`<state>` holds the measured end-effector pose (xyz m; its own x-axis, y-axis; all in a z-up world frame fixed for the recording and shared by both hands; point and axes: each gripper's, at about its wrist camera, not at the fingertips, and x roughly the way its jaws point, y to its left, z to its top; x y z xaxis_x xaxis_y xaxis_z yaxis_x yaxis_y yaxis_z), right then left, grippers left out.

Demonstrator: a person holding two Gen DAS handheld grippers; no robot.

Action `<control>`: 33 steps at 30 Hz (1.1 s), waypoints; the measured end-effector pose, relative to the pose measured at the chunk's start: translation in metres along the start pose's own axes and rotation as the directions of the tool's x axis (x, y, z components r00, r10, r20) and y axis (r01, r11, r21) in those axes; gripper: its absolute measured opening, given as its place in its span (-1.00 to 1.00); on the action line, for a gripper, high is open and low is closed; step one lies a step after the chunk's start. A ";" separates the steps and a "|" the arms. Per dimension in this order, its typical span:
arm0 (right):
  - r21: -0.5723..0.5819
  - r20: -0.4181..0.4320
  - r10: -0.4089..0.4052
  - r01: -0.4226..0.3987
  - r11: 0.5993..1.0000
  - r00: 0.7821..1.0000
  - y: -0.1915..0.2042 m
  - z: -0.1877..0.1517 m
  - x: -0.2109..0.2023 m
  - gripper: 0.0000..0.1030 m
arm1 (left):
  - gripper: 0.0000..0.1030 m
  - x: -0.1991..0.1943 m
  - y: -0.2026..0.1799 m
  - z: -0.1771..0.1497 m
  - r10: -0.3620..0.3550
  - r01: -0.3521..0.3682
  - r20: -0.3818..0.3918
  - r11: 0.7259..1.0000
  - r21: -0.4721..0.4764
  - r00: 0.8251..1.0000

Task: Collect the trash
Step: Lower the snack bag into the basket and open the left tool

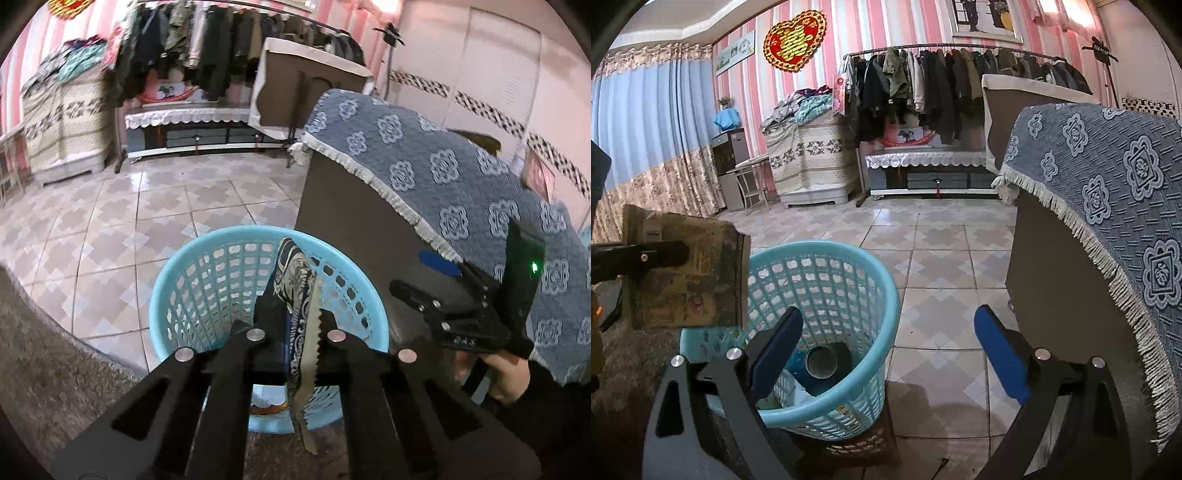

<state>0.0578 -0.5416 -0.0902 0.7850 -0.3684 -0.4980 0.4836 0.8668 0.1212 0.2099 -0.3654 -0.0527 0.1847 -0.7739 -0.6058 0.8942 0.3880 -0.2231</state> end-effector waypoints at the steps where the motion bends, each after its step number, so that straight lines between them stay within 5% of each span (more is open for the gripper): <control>1: 0.000 0.000 0.009 -0.009 1.000 1.000 0.000 0.001 0.001 0.79 | -0.96 0.003 0.001 0.001 0.000 0.000 0.002 1.000 -0.018 1.000; 10: -0.049 -0.004 0.094 -0.094 0.994 0.996 0.028 -0.004 0.007 0.79 | -0.96 -0.001 0.015 0.008 0.024 -0.016 0.061 0.991 -0.135 0.998; 18: -0.084 -0.044 0.138 -0.142 0.986 0.989 0.067 -0.011 0.025 0.79 | -0.96 0.003 0.028 0.024 -0.016 0.048 0.100 0.942 -0.331 0.995; 26: -0.146 0.018 0.138 -0.134 0.980 0.990 0.089 0.000 0.025 0.75 | -0.96 0.009 0.016 0.027 -0.018 0.042 0.073 0.938 -0.344 0.997; 27: -0.145 0.021 0.148 -0.143 0.979 0.989 0.090 0.001 0.025 0.70 | -0.96 0.009 0.017 0.027 -0.025 0.050 0.075 0.935 -0.351 0.997; 29: -0.148 0.025 0.159 -0.154 0.977 0.987 0.092 0.003 0.026 0.28 | -0.96 0.009 0.018 0.027 -0.012 0.034 0.067 0.938 -0.346 0.998; 33: -0.164 0.025 0.183 -0.177 0.971 0.983 0.094 0.006 0.028 -0.06 | -0.96 0.013 0.020 0.026 0.040 -0.030 0.025 0.947 -0.320 0.999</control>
<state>0.1277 -0.4722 -0.0879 0.8697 -0.2114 -0.4461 0.2671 0.9615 0.0651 0.2403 -0.3809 -0.0457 0.2309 -0.7699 -0.5949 0.7110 0.5509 -0.4370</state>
